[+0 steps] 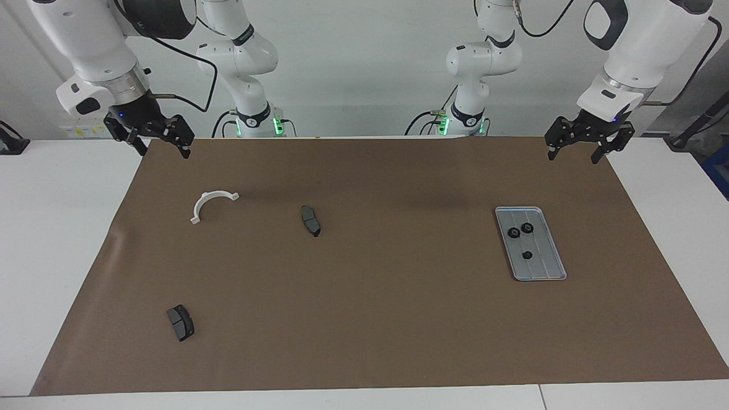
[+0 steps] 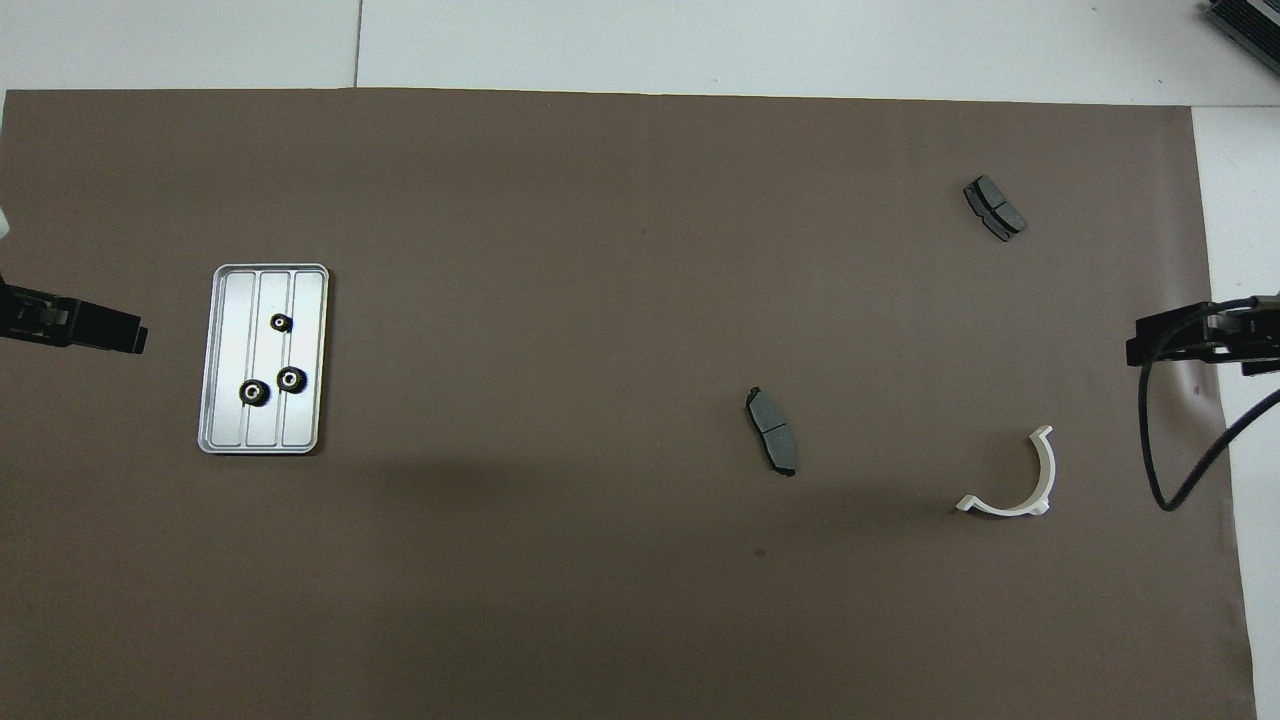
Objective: Place bearing gear from tray to pile
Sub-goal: 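Move the left gripper over the silver tray toward a black gear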
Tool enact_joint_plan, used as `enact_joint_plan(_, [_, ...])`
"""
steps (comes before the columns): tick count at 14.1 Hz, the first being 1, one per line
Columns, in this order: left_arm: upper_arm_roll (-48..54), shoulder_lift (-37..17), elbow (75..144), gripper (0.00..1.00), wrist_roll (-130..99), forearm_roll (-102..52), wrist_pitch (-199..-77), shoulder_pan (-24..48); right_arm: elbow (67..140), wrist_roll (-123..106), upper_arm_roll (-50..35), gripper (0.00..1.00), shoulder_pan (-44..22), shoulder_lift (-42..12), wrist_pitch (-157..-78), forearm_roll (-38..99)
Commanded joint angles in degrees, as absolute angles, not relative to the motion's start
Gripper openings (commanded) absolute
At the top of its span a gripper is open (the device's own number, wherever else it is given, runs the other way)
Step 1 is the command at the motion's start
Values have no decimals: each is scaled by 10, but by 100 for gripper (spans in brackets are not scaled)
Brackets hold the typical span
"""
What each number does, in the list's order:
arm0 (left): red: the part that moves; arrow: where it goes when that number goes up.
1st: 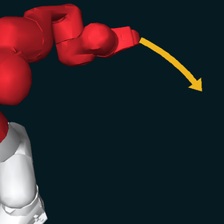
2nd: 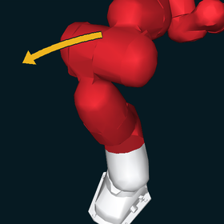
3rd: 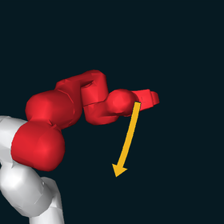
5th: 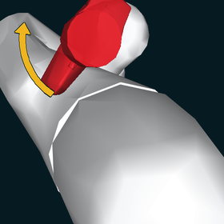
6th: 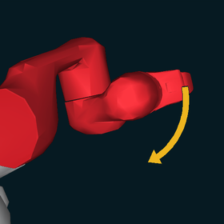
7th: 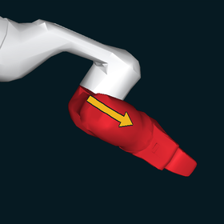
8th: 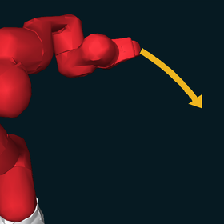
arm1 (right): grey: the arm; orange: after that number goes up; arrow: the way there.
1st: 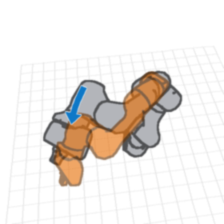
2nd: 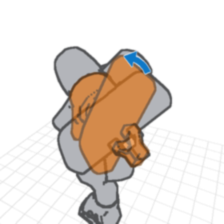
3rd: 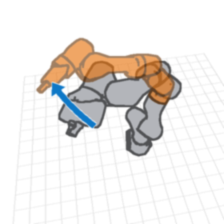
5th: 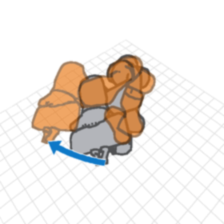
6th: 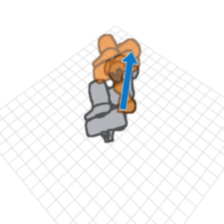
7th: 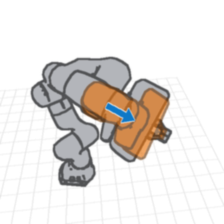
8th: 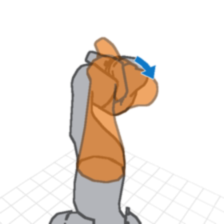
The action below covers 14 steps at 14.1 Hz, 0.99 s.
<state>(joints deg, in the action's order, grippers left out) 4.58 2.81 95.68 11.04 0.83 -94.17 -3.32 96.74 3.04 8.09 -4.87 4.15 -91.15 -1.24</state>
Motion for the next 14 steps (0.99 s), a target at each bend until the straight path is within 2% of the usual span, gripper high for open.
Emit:
enact_joint_plan(1, [44,34,967,100,115,6,-953,-33,986,32,86,100,-53,57,-924,0])
enact_joint_plan(3, [44,34,970,100,114,5,-960,-34,986,32,86,100,-53,57,-925,0])
enact_joint_plan(7, [42,58,1051,100,111,3,-1040,-43,986,32,86,100,-53,57,-925,0])
enact_joint_plan(14, [43,-55,1045,100,105,-5,-1125,-44,986,32,86,100,-53,57,-924,0])
